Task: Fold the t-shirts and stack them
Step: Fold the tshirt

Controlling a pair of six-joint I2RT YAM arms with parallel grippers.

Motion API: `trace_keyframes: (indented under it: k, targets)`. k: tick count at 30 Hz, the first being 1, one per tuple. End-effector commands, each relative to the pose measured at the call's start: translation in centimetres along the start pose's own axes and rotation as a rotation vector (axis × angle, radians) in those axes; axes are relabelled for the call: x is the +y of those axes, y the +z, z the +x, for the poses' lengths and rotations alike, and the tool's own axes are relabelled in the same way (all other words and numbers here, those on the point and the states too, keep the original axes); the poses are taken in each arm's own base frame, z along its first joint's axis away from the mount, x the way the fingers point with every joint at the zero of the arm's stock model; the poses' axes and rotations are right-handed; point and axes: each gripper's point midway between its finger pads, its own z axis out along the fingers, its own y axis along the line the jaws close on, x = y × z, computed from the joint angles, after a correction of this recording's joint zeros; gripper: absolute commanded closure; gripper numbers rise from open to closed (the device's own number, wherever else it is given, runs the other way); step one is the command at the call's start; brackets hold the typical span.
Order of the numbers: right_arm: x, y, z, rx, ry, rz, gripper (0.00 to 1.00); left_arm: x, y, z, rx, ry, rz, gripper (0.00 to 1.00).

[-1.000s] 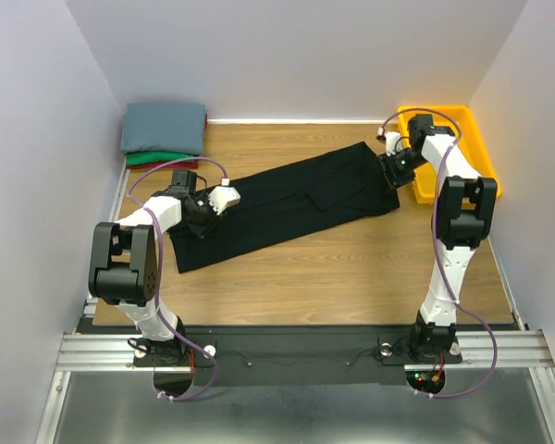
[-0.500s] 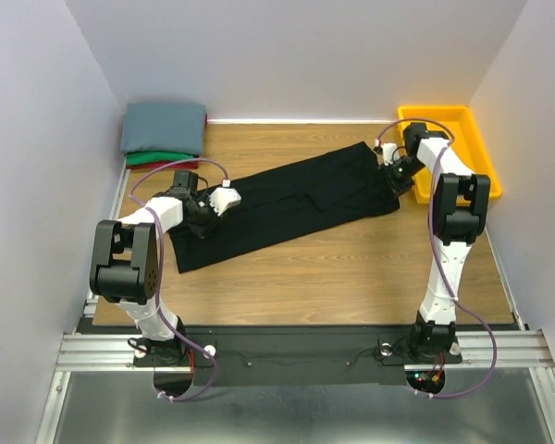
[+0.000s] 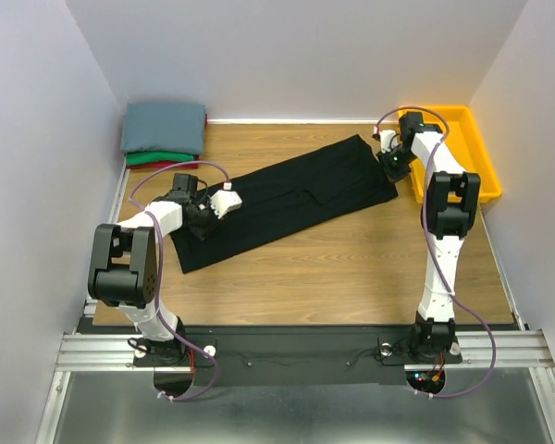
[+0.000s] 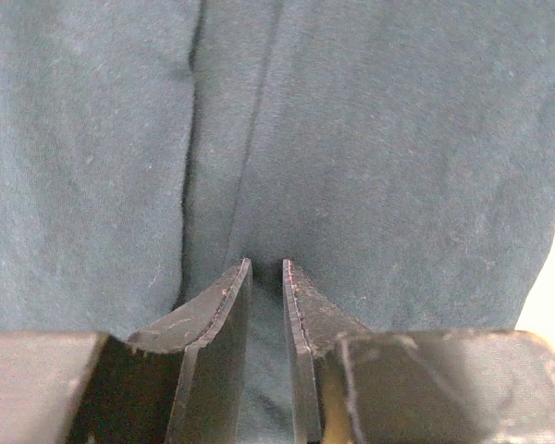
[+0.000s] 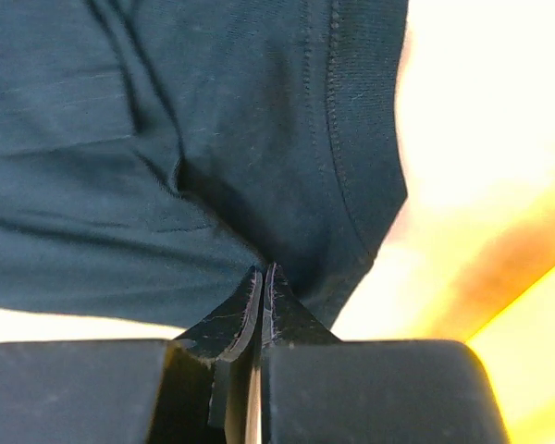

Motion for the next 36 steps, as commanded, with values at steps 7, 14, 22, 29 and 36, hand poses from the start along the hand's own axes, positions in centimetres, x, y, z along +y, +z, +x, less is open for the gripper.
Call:
trace_keyframes:
  k: [7,14,22,29,36]
  targets:
    - [-4.0,3.6,-6.7,-0.091,-0.049,0.308,0.99,-9.1,-1.2,-0.3,-0.008,0.124,0.223,0.69]
    - [-5.3,3.1,-12.0,-0.247,-0.038,0.448,0.85,-6.8,-3.9,-7.5,-0.186,0.044,0.111,0.64]
    - [-1.4,-3.9,-13.5,-0.372,0.013,0.361,0.42,0.7,-1.5,-11.0,-0.18,0.044,-0.066,0.64]
    - [2.1,-8.8,-12.9,-0.44,0.05,0.257,0.41,2.1,2.3,-9.0,-0.072,0.079,-0.052,0.73]
    - [5.1,-7.8,-10.1,-0.37,0.09,0.118,0.39,0.0,3.7,-4.3,0.058,0.082,-0.012,0.74]
